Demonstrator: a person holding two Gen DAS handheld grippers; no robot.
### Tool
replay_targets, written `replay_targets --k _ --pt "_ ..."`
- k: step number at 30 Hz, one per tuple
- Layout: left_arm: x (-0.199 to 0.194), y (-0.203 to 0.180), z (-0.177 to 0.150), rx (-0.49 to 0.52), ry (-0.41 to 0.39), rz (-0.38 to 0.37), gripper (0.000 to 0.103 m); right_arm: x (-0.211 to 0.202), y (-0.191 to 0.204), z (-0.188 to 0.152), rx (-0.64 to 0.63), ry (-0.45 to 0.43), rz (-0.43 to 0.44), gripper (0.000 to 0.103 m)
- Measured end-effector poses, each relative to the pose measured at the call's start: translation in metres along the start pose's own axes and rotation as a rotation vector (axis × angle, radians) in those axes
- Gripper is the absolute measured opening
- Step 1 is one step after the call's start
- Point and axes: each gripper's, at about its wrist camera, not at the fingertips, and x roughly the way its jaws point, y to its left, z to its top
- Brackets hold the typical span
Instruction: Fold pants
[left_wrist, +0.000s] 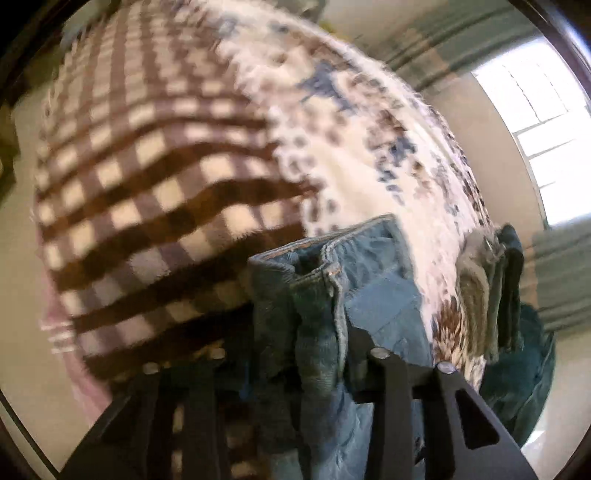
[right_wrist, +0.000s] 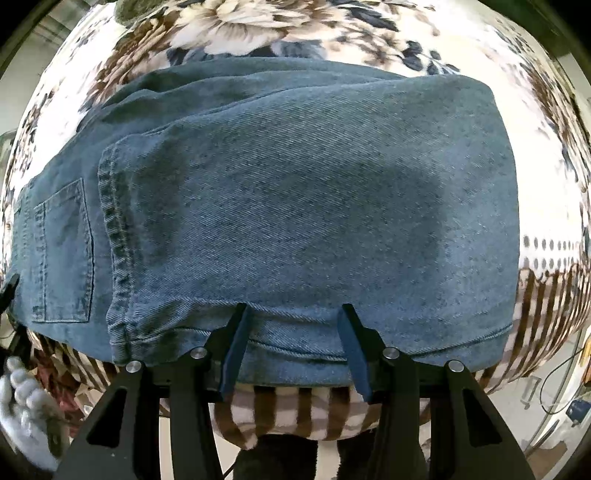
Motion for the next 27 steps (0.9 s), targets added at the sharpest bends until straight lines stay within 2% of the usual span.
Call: replay_targets --k 1,3,5,6,7,10,19,21,27 --pt "0.006 0.006 0.002 -0.031 0.01 -0.022 0.046 -0.001 -0.001 0.002 0.001 0.002 0.007 0.051" --pt "0.015 0.015 0.006 -0.09 0.011 -0.065 0.049 0.008 0.006 0.002 0.004 0.006 0.018 0.051" --pt "0.013 0.011 0.006 -0.073 -0.003 -0.045 0.048 0.008 0.002 0.004 0.002 0.008 0.022 0.051" --pt "0.01 0.004 0.005 -0.048 -0.017 -0.027 0.043 0.008 -0.001 0.004 0.002 0.009 0.026 0.051" --pt "0.004 -0.004 0.002 -0.017 -0.036 -0.005 0.035 0.009 -0.004 0.005 0.006 0.011 0.032 0.051" --pt "-0.016 -0.024 -0.005 0.065 -0.078 0.027 0.027 0.011 -0.01 0.009 0.018 0.015 0.046 0.051" --pt "-0.072 -0.069 -0.027 0.207 -0.151 0.056 0.025 0.003 -0.032 0.017 0.021 0.032 0.093 0.051" --pt "-0.083 -0.088 -0.038 0.283 -0.182 0.062 0.025 0.001 -0.04 0.02 0.015 0.039 0.104 0.051" --pt "-0.108 -0.148 -0.083 0.465 -0.215 -0.005 0.024 -0.021 -0.073 0.028 0.016 0.005 0.135 0.051"
